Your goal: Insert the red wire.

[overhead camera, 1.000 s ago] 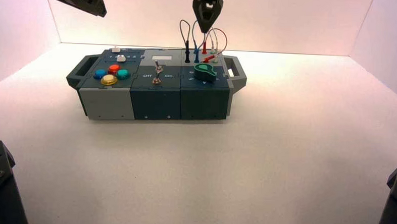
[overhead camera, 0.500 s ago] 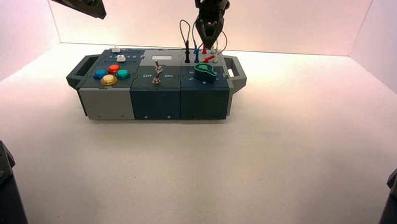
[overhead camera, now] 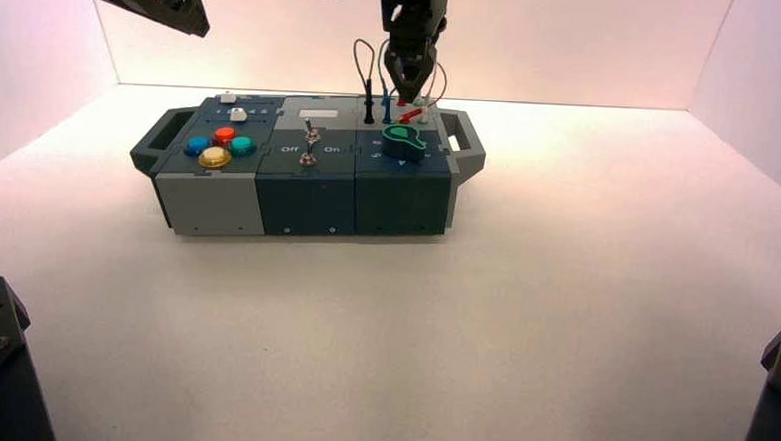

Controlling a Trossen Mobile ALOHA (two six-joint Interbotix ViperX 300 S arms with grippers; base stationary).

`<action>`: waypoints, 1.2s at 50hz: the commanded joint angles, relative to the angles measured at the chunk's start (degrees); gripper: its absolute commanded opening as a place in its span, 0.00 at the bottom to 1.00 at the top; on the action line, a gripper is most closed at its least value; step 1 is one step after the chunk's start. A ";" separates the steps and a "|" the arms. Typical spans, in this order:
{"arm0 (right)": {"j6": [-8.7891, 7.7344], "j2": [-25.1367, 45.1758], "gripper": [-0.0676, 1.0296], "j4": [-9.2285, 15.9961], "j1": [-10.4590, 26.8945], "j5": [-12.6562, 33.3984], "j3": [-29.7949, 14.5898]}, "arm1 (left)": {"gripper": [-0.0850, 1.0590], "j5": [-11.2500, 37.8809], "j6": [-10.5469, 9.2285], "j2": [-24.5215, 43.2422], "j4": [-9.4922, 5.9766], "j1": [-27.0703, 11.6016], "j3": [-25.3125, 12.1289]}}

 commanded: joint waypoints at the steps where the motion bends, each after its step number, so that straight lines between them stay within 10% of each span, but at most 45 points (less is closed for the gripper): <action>1: -0.18 -0.44 0.55 -0.18 -0.44 0.18 -1.85 | 0.27 -0.62 0.26 -0.18 0.09 0.35 -0.62; 60: -0.70 4.66 0.42 0.00 -2.64 0.35 -3.69 | 0.27 -0.79 0.26 -0.09 0.09 0.70 -0.62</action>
